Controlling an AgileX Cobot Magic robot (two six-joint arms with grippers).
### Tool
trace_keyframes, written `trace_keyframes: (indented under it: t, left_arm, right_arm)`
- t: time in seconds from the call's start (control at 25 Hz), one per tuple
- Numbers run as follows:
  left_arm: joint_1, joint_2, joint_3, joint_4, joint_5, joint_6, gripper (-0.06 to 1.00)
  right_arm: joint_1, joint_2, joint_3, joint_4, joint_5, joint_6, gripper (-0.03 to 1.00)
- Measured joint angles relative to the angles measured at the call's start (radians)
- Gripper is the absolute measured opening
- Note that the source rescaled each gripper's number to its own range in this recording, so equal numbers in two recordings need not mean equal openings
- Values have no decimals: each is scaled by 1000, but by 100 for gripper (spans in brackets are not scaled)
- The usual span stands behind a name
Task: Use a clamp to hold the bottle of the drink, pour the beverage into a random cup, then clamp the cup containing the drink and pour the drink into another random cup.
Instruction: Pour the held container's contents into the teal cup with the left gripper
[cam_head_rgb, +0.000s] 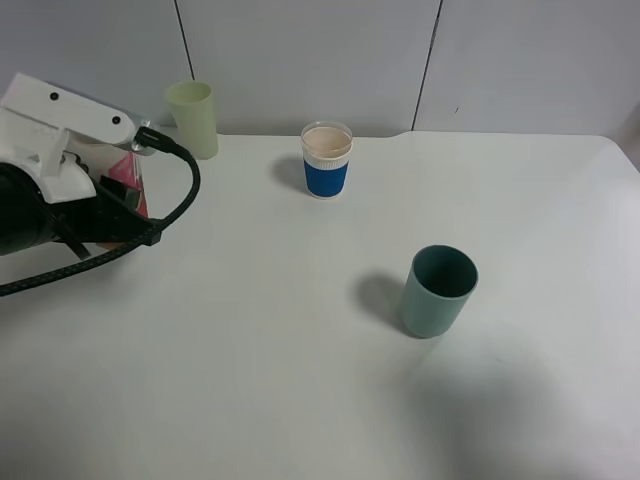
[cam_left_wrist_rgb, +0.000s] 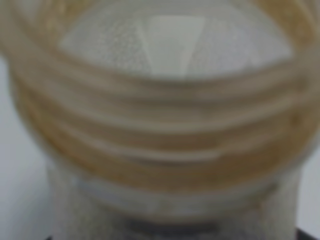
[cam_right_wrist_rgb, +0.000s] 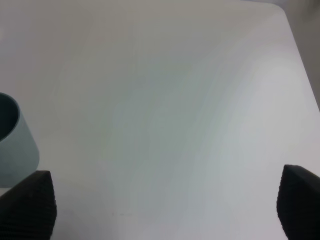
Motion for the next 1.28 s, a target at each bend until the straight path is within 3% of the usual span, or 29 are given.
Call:
trace_keyframes:
  t: [0.16,1.28]
  left_arm:
    - [-64,0,-48,-59,-78,127,0]
    - [-390,391,-368,-76,-165,391,0]
  right_arm:
    - [0,0,0,0,0,0,64]
    - [0,0,0,0,0,0,64]
